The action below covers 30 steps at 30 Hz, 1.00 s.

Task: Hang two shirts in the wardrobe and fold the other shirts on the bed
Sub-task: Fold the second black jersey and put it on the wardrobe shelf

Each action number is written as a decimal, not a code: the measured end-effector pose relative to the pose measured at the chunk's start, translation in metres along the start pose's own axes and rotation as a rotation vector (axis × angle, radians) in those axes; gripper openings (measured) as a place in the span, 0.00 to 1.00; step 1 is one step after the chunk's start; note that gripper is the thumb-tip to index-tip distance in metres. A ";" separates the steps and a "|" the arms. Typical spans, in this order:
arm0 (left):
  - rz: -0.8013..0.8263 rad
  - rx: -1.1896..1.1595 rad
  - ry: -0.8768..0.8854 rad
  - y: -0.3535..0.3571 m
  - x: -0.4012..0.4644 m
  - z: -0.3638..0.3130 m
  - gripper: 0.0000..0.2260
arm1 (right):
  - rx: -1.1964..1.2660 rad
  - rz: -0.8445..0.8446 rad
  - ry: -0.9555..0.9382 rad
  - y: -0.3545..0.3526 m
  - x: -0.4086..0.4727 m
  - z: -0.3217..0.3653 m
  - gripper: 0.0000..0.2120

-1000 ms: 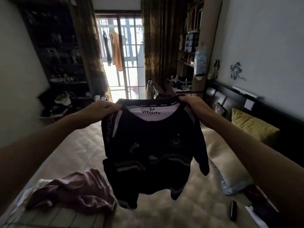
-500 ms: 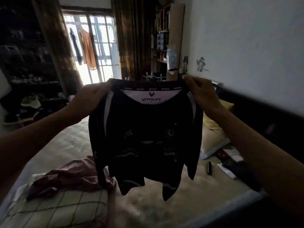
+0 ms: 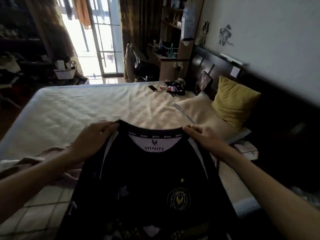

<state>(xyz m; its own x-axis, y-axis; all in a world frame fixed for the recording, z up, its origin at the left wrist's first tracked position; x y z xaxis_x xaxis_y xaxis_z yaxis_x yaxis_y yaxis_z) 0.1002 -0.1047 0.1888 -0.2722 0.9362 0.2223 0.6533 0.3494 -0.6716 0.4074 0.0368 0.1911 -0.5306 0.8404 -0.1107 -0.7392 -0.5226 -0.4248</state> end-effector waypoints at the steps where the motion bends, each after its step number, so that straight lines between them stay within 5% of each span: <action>1: -0.002 -0.037 -0.038 0.018 0.008 0.018 0.09 | 0.029 0.064 0.062 0.017 0.023 -0.035 0.09; 6: 0.017 -0.064 -0.346 0.140 0.042 0.202 0.11 | 0.104 0.274 0.336 0.096 0.140 -0.204 0.11; 14: 0.138 0.028 -0.623 0.310 0.078 0.426 0.12 | -0.092 0.188 0.382 0.218 0.310 -0.424 0.07; 21: 0.099 0.162 -0.597 0.355 0.136 0.527 0.17 | -0.240 -0.008 0.344 0.254 0.403 -0.483 0.12; 30: -0.069 0.470 -0.437 0.358 0.263 0.562 0.13 | -0.717 -0.113 0.183 0.246 0.547 -0.468 0.21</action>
<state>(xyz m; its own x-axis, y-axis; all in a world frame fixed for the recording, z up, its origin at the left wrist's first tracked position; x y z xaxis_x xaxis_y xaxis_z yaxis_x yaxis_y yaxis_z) -0.1346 0.2455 -0.3907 -0.6303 0.7756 0.0342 0.2717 0.2616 -0.9262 0.1294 0.4352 -0.3951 -0.3438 0.9265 -0.1533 -0.3001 -0.2630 -0.9169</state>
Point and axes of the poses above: each hand's wrist, its own x-axis towards the middle knuckle, its own y-axis out of the palm, z = x × y, the point moved 8 cm from there along x, towards the middle knuckle, and after that the axes turned 3 degrees about y, right-handed, at the moved point
